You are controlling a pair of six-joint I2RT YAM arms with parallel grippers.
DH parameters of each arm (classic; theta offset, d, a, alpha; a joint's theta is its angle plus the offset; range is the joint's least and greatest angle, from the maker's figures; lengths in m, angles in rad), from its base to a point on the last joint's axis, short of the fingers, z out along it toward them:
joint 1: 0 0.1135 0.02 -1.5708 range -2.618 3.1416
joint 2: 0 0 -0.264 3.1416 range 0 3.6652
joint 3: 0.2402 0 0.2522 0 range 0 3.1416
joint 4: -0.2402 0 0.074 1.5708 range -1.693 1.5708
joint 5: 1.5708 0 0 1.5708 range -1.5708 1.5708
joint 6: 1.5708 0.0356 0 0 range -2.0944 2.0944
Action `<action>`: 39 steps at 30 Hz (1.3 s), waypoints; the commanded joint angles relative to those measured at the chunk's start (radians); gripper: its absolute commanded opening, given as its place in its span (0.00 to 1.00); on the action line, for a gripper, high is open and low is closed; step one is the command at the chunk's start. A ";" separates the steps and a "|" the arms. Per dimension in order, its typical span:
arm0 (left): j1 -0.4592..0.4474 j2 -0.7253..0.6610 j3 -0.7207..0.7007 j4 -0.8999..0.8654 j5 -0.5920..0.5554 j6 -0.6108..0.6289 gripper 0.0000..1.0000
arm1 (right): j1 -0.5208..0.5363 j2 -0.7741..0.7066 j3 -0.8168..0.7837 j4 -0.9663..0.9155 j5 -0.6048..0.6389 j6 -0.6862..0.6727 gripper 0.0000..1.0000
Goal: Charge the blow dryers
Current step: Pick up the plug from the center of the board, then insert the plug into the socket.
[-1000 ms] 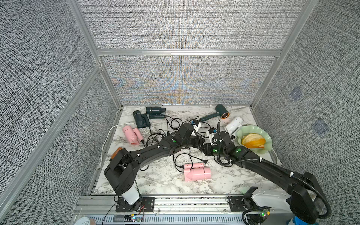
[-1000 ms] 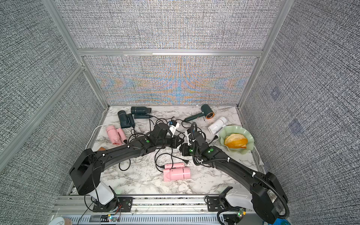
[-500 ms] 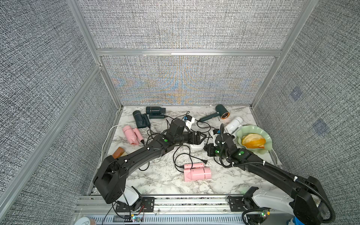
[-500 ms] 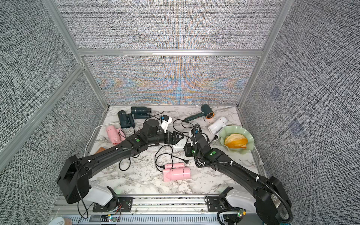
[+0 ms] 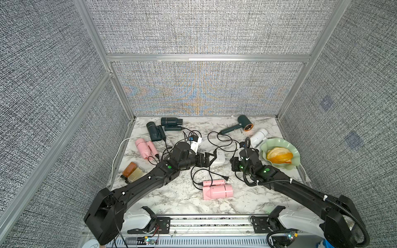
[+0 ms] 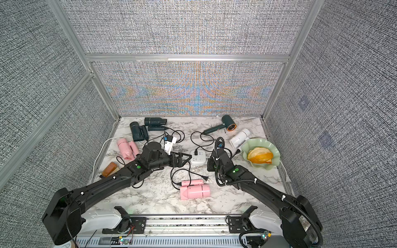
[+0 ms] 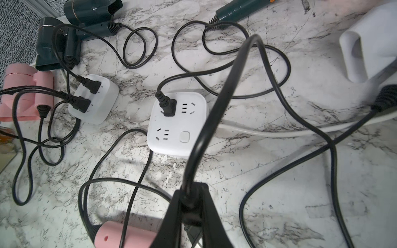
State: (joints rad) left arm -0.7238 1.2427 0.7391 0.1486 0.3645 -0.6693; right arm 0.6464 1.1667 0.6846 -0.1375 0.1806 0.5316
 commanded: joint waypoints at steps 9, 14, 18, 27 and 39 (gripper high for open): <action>0.009 -0.105 -0.164 0.125 -0.011 -0.054 1.00 | -0.008 0.134 0.013 0.229 0.030 -0.076 0.07; 0.009 -0.123 -0.217 0.207 0.021 -0.087 1.00 | -0.015 0.234 0.047 0.322 0.023 -0.101 0.07; 0.009 -0.112 -0.239 0.232 0.031 -0.096 1.00 | -0.025 0.320 0.094 0.366 0.018 -0.109 0.07; 0.009 -0.095 -0.261 0.269 0.022 -0.135 1.00 | -0.028 0.452 0.146 0.450 0.014 -0.096 0.06; 0.009 -0.043 -0.249 0.290 0.060 -0.127 1.00 | -0.027 0.530 0.158 0.490 0.011 -0.077 0.06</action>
State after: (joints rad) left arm -0.7166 1.1969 0.4847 0.4095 0.4103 -0.8051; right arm 0.6189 1.6890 0.8375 0.3103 0.1955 0.4446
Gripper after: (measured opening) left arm 0.995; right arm 0.159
